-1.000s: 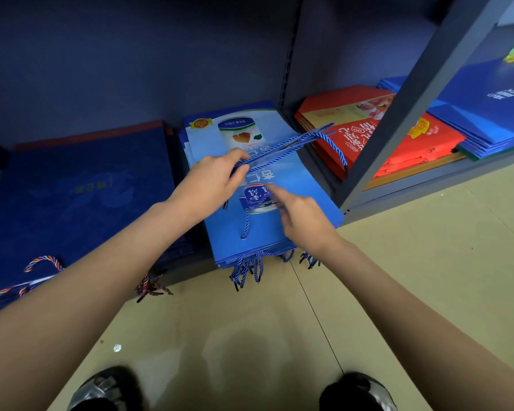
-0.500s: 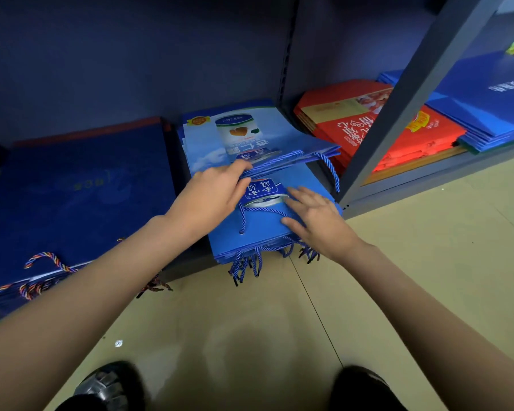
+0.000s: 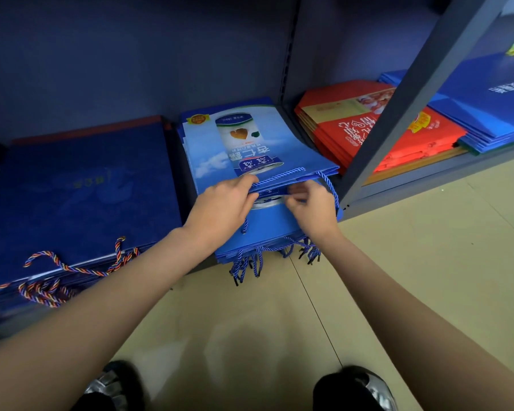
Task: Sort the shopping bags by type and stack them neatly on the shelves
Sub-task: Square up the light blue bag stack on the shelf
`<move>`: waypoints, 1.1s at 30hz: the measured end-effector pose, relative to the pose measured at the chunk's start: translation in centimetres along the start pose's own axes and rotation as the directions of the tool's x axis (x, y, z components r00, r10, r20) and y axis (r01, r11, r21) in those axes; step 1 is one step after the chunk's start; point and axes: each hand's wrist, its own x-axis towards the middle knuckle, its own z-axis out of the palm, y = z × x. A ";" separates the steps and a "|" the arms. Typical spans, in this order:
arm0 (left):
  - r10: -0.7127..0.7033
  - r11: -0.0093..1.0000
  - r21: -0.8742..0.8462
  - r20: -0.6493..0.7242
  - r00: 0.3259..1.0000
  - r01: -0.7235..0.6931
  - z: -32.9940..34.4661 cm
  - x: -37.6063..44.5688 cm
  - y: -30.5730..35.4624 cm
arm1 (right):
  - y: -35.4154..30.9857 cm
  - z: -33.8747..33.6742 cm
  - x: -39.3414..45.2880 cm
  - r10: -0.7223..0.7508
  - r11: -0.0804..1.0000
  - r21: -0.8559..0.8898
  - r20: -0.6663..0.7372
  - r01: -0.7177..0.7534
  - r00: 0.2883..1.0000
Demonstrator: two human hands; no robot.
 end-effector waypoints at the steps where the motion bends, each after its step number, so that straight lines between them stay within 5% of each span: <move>1: 0.010 1.000 0.024 -0.004 1.000 -0.010 0.4 -0.2 0.0 | 0.2 -0.4 -0.3 -0.029 1.000 -0.005 0.073 0.030 0.997; 3: 0.089 0.992 0.088 -0.009 0.996 -0.088 1.2 -0.5 -0.3 | 1.1 -1.4 -1.5 -0.154 0.984 -0.066 0.163 0.167 0.974; 6: 0.124 0.972 0.197 0.052 0.991 -0.132 2.2 -0.7 -0.8 | 3.0 -3.9 -3.6 -0.396 0.886 -0.218 0.101 0.409 0.912; 10: 0.086 0.976 0.192 0.103 0.991 -0.104 2.7 -0.6 -1.1 | 4.3 -7.1 -3.3 -0.530 0.754 -0.428 0.052 0.498 0.847; 14: 0.147 0.953 0.251 0.100 0.984 -0.167 2.7 -0.5 -1.3 | 3.6 -6.3 -0.9 -0.439 0.720 -0.486 0.235 0.496 0.867; 19: 0.198 0.951 0.233 0.039 0.979 -0.202 2.5 -0.3 -1.3 | 2.0 -5.1 1.6 -0.252 0.787 -0.500 0.272 0.361 0.929; 25: 0.257 0.950 0.217 -0.142 0.956 -0.223 -0.8 1.3 0.0 | 0.2 -8.0 2.3 -0.463 0.786 -0.423 0.080 0.451 0.883; 28: 0.303 0.933 0.256 -0.171 0.938 -0.254 -1.7 -0.2 0.4 | -0.5 -10.0 0.8 -0.530 0.757 -0.392 0.099 0.522 0.842; 33: 0.368 0.893 0.305 -0.073 0.927 -0.331 2.1 -3.9 1.2 | 3.3 -8.7 -2.8 -0.300 0.784 -0.466 0.295 0.411 0.907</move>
